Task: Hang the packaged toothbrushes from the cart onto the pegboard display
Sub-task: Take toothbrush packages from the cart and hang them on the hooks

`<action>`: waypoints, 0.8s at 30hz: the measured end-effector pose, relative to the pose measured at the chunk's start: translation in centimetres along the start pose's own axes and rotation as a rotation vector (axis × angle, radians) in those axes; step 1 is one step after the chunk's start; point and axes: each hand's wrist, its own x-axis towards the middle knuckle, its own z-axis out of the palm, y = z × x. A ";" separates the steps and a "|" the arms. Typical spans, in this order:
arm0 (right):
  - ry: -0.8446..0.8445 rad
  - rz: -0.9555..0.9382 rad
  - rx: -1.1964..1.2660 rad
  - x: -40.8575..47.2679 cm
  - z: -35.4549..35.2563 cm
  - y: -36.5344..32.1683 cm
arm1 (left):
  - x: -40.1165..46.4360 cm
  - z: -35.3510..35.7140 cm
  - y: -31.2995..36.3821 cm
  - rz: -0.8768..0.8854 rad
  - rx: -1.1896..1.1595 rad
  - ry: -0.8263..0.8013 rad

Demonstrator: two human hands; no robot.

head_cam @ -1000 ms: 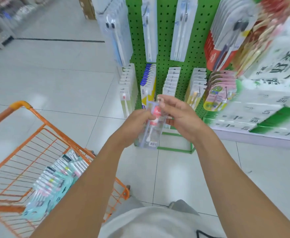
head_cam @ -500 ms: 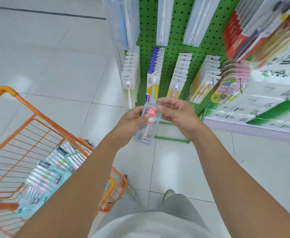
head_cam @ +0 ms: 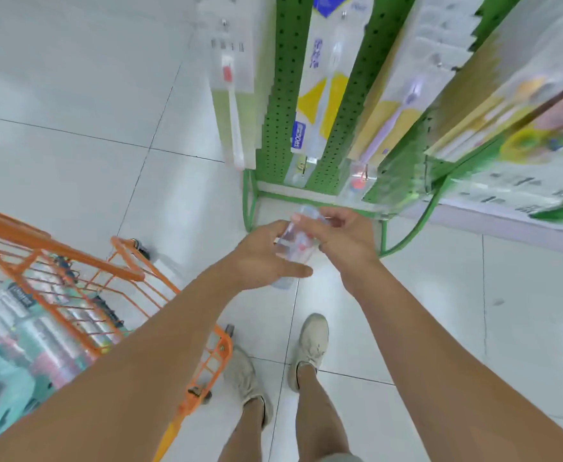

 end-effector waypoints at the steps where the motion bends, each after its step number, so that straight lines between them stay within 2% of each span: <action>1: 0.017 -0.031 -0.034 1.4 0.6 1.1 | 1.7 0.3 -1.3 0.034 0.027 0.067; 4: -0.029 -0.149 -0.053 5.8 1.4 3.8 | 6.3 0.3 -3.8 0.097 -0.026 0.176; 8: -0.116 -0.185 0.017 11.1 0.9 6.0 | 10.9 -0.9 -5.4 0.133 -0.103 0.095; 18: -0.054 -0.446 -0.069 17.4 3.1 7.3 | 15.9 -1.2 -7.4 0.172 -0.243 0.208; 24: -0.025 -0.451 -0.086 19.0 3.0 7.1 | 17.2 -0.8 -7.0 0.177 -0.230 0.219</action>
